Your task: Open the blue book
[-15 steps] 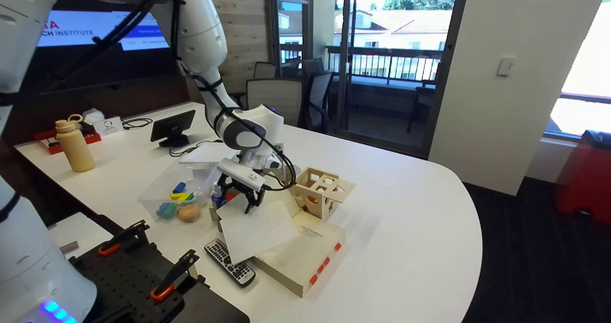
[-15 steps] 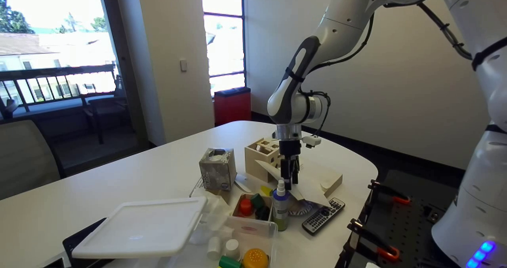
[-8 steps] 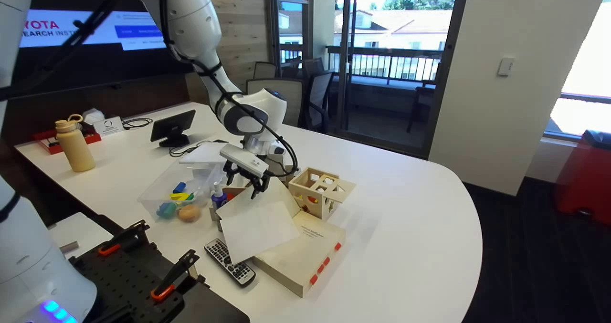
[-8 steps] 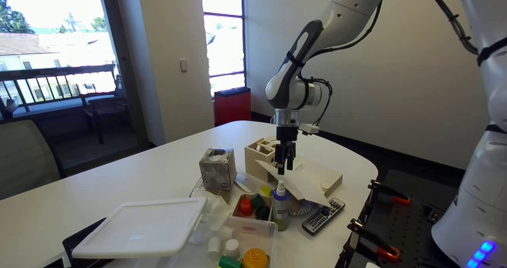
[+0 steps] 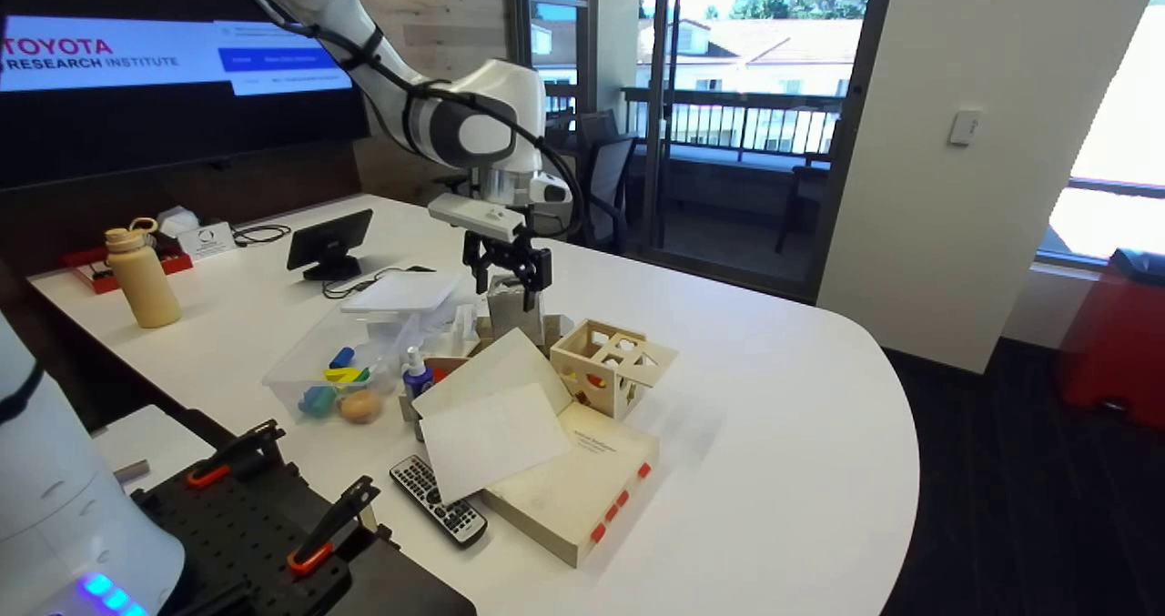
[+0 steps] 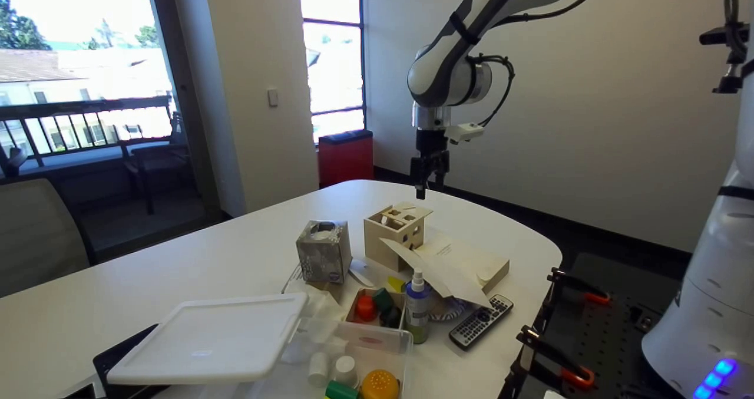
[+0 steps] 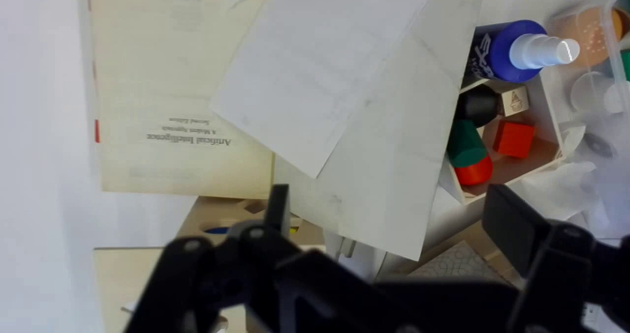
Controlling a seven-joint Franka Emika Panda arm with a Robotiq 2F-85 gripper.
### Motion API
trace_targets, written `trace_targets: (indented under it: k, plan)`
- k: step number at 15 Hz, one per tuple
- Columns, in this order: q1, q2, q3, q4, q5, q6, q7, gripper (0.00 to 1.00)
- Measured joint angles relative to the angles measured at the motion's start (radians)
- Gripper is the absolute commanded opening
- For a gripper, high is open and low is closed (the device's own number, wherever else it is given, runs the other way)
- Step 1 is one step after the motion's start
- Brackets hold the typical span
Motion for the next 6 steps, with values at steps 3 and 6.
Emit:
trace_targets:
  k: [3,6]
  plan:
    - [0.032,-0.096,-0.031,0.000,-0.077,-0.113,0.103,1.00]
    - [0.047,-0.153,-0.035,0.000,-0.086,-0.201,0.144,1.00]
